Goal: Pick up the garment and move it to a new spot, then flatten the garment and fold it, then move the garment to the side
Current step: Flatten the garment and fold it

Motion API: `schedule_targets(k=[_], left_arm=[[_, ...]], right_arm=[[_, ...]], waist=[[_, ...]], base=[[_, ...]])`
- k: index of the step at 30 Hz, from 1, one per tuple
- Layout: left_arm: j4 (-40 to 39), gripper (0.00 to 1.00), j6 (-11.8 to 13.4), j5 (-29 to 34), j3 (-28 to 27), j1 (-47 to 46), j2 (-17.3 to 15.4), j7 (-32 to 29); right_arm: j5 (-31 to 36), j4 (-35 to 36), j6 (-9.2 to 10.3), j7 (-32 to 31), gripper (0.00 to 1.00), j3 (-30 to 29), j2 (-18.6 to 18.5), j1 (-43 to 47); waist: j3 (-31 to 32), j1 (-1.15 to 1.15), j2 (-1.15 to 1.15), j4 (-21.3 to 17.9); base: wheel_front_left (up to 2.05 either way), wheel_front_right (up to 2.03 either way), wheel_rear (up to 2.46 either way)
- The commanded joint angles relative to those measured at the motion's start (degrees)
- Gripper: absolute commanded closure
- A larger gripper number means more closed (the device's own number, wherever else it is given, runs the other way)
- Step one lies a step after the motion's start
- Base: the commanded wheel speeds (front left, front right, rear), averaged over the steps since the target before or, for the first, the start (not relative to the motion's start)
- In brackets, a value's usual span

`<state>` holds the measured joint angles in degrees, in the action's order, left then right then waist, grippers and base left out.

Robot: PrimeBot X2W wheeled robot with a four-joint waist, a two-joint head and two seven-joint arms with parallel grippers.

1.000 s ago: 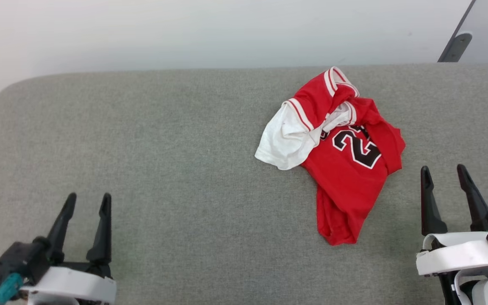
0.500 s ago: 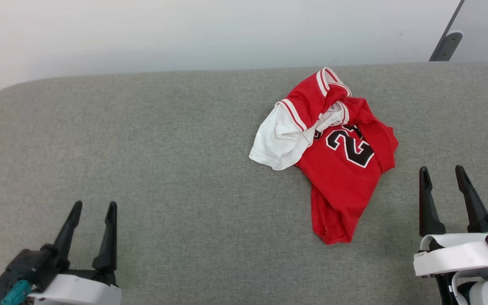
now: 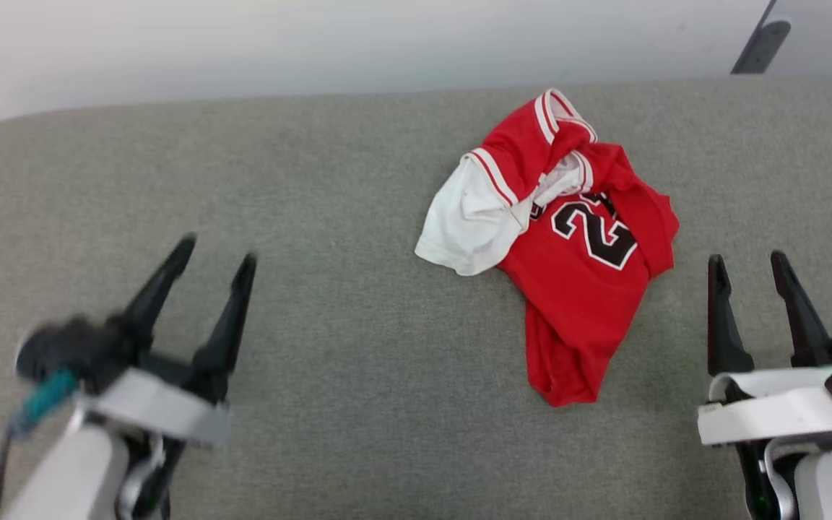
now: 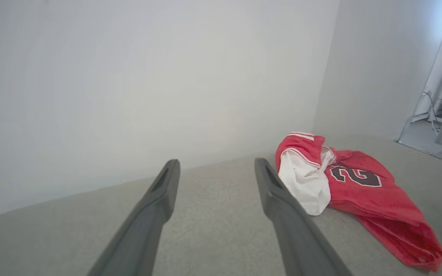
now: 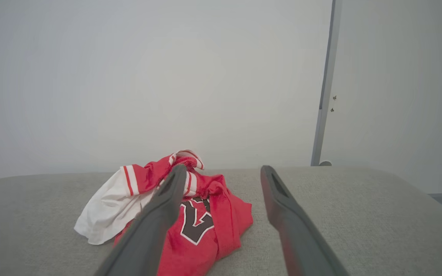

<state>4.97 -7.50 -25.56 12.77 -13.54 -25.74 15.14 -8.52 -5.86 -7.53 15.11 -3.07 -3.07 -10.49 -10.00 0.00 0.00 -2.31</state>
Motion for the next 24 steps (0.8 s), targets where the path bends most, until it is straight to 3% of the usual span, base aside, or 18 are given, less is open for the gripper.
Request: schedule_targets(k=[1, 2, 3, 7, 10, 18, 24], left_arm=[[0.2, 0.00, 0.0, -1.9, 2.1, -2.9, -1.3, -0.5], [0.3, 0.00, 0.0, -5.3, 6.0, -8.8, -4.8, -2.4], [0.3, 0.00, 0.0, -5.3, 6.0, -8.8, -4.8, -2.4], [0.8, 0.00, 0.1, -11.5, 13.4, -21.0, -9.9, -8.2], [2.6, 0.00, 0.1, -17.7, 19.2, -29.3, -12.4, -15.7], [4.6, 0.00, 0.1, -34.2, 37.1, -43.5, -15.4, -38.4], [4.2, 0.00, 0.1, -40.3, 45.8, -49.2, -16.0, -47.2]], right_arm=[[0.1, 0.2, 0.08, 0.0, 0.00, 0.4, 0.1, -0.9], [-0.3, 0.5, 0.08, 0.0, 0.00, 1.1, 0.2, -1.9], [-0.3, 0.5, 0.08, 0.0, 0.00, 1.1, 0.2, -1.9], [-2.6, 1.0, 0.08, 0.0, 0.00, 2.6, 0.2, -3.7], [-4.1, 1.1, 0.08, 0.0, 0.00, 3.3, 0.2, -4.5], [-7.6, 1.6, 0.08, 0.0, 0.00, 4.3, 0.2, -5.5], [-9.6, 2.1, 0.08, 0.0, 0.00, 4.9, 0.2, -6.0]], waist=[[-1.8, 0.00, 0.00, -1.2], [-3.2, 0.00, 0.00, -2.4], [-3.2, 0.00, 0.00, -2.4], [-6.9, 0.00, 0.00, -5.1], [-9.2, 0.00, 0.00, -7.3], [-13.0, 0.00, 0.00, -12.5], [-14.8, 0.00, 0.00, -15.2]], base=[[0.00, 0.00, 0.00], [0.00, 0.00, 0.00], [0.00, 0.00, 0.00], [0.00, 0.00, 0.00], [0.00, 0.00, 0.00], [0.00, 0.00, 0.00], [0.00, 0.00, 0.00]])
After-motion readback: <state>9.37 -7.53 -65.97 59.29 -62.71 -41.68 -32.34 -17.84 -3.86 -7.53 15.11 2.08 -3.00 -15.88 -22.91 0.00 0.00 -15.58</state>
